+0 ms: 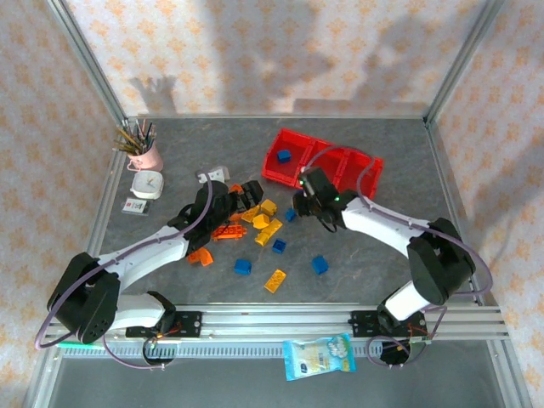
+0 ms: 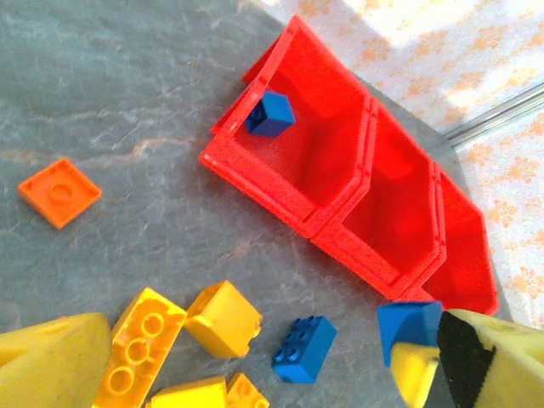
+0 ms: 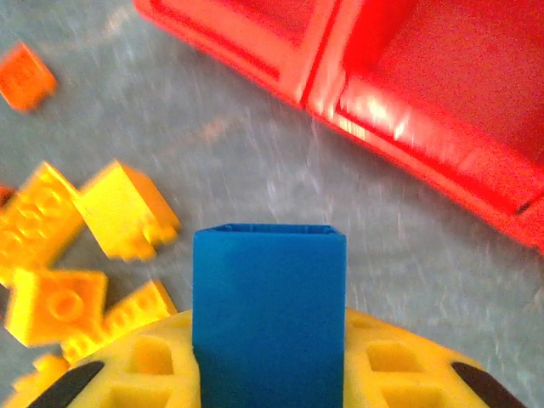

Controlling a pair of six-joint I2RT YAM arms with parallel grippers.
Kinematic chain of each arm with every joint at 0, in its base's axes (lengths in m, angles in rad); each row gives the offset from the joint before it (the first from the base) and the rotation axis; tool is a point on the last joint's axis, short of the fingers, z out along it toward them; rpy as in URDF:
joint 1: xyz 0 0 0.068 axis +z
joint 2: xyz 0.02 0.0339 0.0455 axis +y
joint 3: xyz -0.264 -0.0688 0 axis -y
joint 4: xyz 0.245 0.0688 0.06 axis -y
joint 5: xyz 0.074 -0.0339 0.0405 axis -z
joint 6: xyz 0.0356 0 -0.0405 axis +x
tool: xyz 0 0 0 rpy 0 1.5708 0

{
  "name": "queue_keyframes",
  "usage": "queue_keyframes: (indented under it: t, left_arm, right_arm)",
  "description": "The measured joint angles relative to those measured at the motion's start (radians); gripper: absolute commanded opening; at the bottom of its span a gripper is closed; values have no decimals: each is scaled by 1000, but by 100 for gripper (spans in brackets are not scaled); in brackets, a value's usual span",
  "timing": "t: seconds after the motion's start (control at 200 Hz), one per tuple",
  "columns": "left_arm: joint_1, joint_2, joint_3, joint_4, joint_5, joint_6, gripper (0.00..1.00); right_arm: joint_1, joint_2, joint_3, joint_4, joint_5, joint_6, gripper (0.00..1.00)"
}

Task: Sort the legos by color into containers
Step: Place the lego in the container, then pick up the lego from the center of the table.

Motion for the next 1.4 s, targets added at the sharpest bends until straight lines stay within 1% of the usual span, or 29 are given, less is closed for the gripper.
queue_keyframes:
  t: [0.11, 0.17, 0.3, 0.606, 0.706, 0.861, 0.951, 1.186, 1.281, 1.396]
  left_arm:
    - [23, -12, 21, -8, 1, 16, 99]
    - [42, -20, 25, -16, 3, 23, 99]
    - [78, -32, 34, -35, 5, 35, 99]
    - [150, -31, 58, -53, 28, 67, 99]
    - [158, -21, 67, -53, 38, 74, 99]
    - [164, 6, 77, -53, 56, 77, 99]
    - [166, 10, 77, -54, 60, 78, 99]
    - [166, 10, 96, -63, 62, 79, 99]
    - [166, 9, 98, -72, 69, 83, 99]
    - [166, 5, 98, -83, 89, 85, 99]
  right_arm:
    - [-24, 14, 93, -3, 17, 6, 20]
    - [-37, 50, 154, 0, 27, 8, 19]
    - [-50, 176, 282, 17, 56, 7, 19]
    - [-110, 431, 500, 25, 95, 5, 21]
    - [-122, 510, 587, 20, 111, -5, 25]
    - [-121, 613, 721, 1, 128, -23, 38]
    - [-121, 636, 760, -19, 132, -36, 47]
    - [-121, 630, 764, -31, 133, -46, 56]
    - [-121, 582, 706, -31, 118, -46, 60]
    - [-118, 470, 591, -33, 100, -32, 65]
